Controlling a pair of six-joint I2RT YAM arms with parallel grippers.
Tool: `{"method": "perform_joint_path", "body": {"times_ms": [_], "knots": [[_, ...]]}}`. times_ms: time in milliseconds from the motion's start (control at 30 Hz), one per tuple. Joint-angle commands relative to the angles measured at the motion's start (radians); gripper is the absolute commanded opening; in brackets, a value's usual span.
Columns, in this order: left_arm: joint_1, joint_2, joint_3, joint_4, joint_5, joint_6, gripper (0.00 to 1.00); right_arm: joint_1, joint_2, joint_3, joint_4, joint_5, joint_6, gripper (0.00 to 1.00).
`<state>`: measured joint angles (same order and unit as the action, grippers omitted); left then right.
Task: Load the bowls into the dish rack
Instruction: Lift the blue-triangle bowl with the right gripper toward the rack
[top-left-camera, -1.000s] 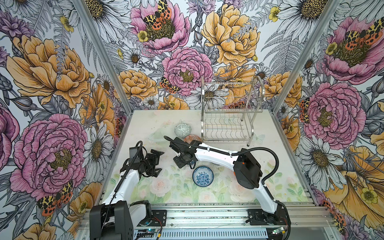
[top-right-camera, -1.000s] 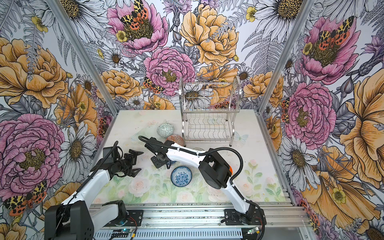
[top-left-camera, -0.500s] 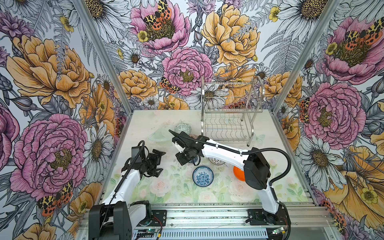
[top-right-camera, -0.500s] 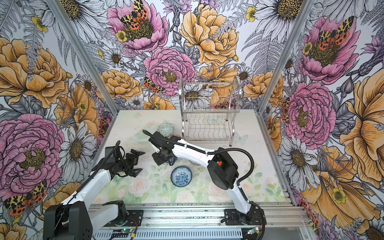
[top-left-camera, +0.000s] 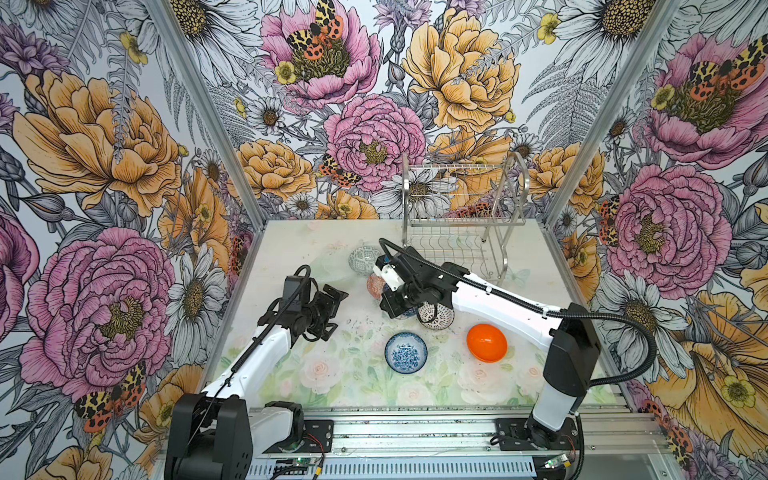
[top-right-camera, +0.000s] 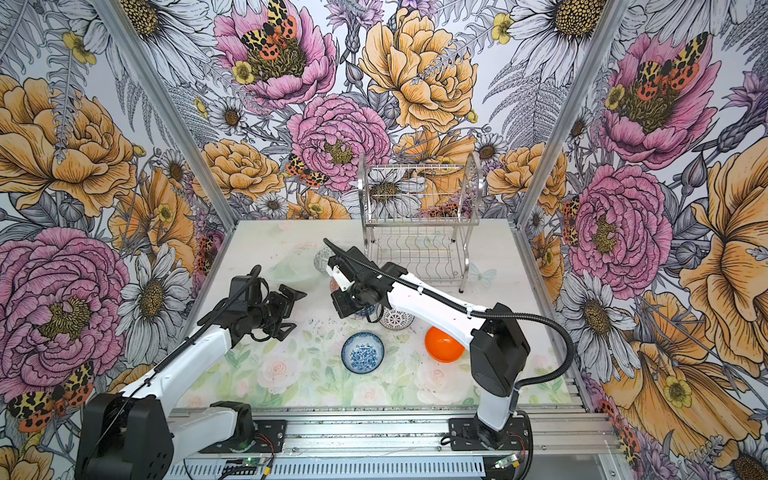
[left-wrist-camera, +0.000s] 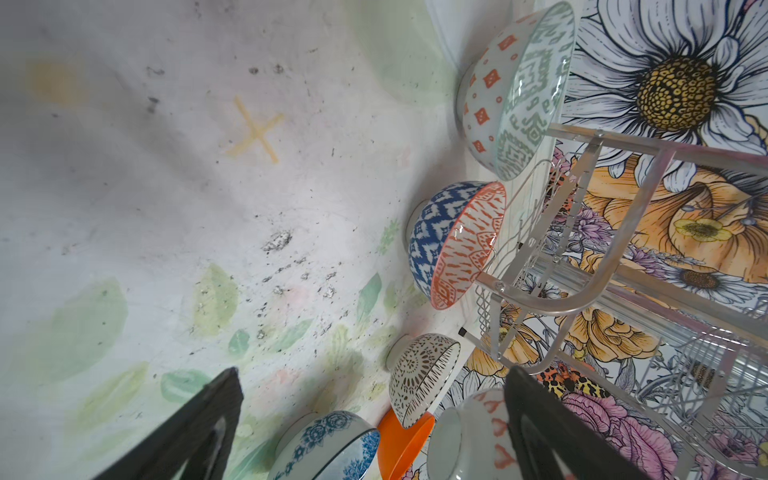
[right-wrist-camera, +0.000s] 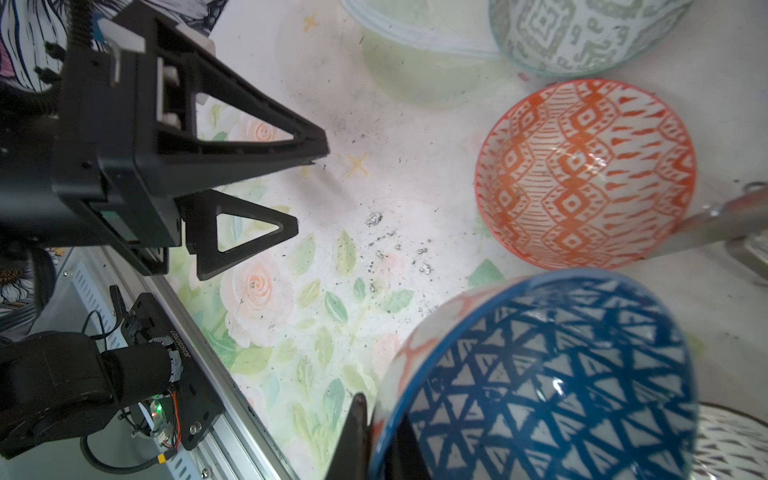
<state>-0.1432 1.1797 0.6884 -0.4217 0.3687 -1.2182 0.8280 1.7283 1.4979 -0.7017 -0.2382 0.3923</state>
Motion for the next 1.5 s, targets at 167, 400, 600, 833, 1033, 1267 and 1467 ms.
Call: {"method": "perform_joint_path", "body": {"times_ms": [167,400,600,833,1033,1267,1467], "knots": [[-0.094,0.103,0.115,0.000,-0.077,0.001,0.99,-0.134,-0.262,-0.280,0.342,-0.096,0.066,0.00],[-0.152,0.179,0.180,0.004,-0.088,0.004,0.99,-0.248,-0.378,-0.456,0.515,-0.178,0.170,0.00],[-0.181,0.236,0.240,0.003,-0.090,0.000,0.99,-0.361,-0.390,-0.539,0.644,-0.313,0.293,0.00],[-0.213,0.293,0.318,-0.013,-0.088,0.005,0.99,-0.431,-0.389,-0.630,0.898,-0.397,0.428,0.00],[-0.225,0.307,0.345,-0.036,-0.089,0.010,0.98,-0.481,-0.344,-0.649,1.016,-0.457,0.504,0.00],[-0.232,0.304,0.367,-0.068,-0.093,0.018,0.99,-0.534,-0.282,-0.659,1.118,-0.500,0.593,0.00],[-0.254,0.316,0.414,-0.088,-0.094,0.035,0.99,-0.560,-0.247,-0.685,1.220,-0.518,0.667,0.00]]}}
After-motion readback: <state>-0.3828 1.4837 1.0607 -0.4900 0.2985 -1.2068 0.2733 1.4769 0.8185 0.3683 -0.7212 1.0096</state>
